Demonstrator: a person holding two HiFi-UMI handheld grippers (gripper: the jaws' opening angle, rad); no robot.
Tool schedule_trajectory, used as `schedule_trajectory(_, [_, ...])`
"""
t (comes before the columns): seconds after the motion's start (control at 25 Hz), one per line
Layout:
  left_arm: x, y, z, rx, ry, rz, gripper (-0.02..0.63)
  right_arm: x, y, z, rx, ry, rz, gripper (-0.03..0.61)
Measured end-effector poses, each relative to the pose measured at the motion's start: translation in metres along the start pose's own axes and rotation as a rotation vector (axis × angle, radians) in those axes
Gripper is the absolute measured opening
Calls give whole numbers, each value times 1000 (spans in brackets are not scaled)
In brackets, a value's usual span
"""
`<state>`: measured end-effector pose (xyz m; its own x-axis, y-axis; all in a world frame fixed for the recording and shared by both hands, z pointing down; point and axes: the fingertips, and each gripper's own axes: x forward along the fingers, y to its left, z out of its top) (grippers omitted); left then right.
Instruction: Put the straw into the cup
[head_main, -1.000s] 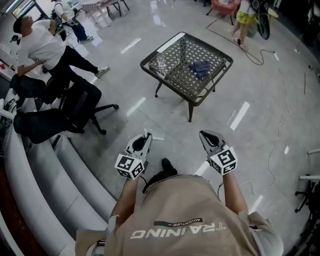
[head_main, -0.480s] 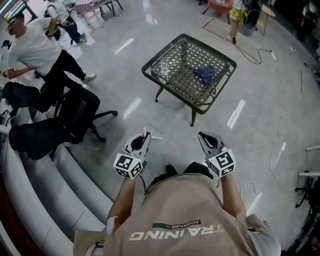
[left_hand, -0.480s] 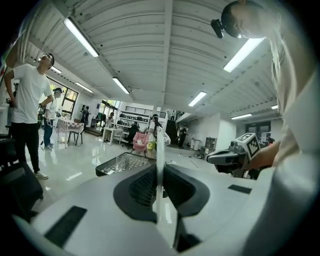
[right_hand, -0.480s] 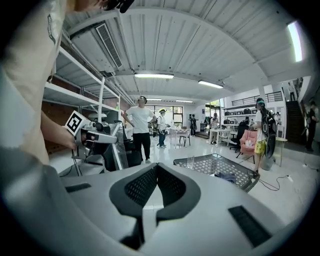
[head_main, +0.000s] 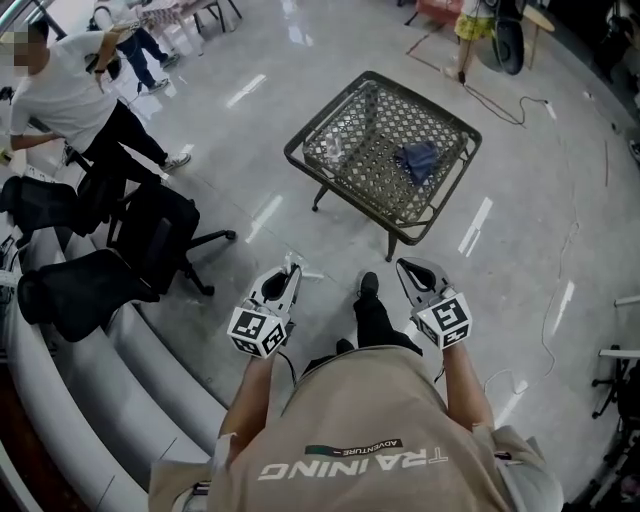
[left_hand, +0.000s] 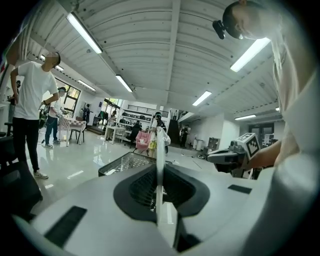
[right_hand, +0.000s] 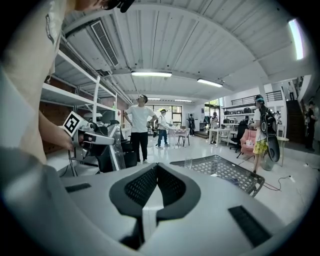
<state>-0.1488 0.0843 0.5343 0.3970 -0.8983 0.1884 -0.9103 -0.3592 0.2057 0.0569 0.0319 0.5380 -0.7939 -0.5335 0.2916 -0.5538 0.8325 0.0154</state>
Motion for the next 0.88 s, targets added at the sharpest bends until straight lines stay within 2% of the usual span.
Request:
schedule_trajectory(0.24, [45, 40, 18, 4, -1, 45, 45, 57, -49, 18, -7, -14, 29, 17])
schedule_trajectory(0.64, [129, 114, 80, 29, -41, 143, 44, 146, -144, 70, -34, -71, 70, 17])
schedule_trajectory(0.88, [167, 136, 103, 24, -58, 183, 44, 178, -183, 78, -42, -64, 106, 17])
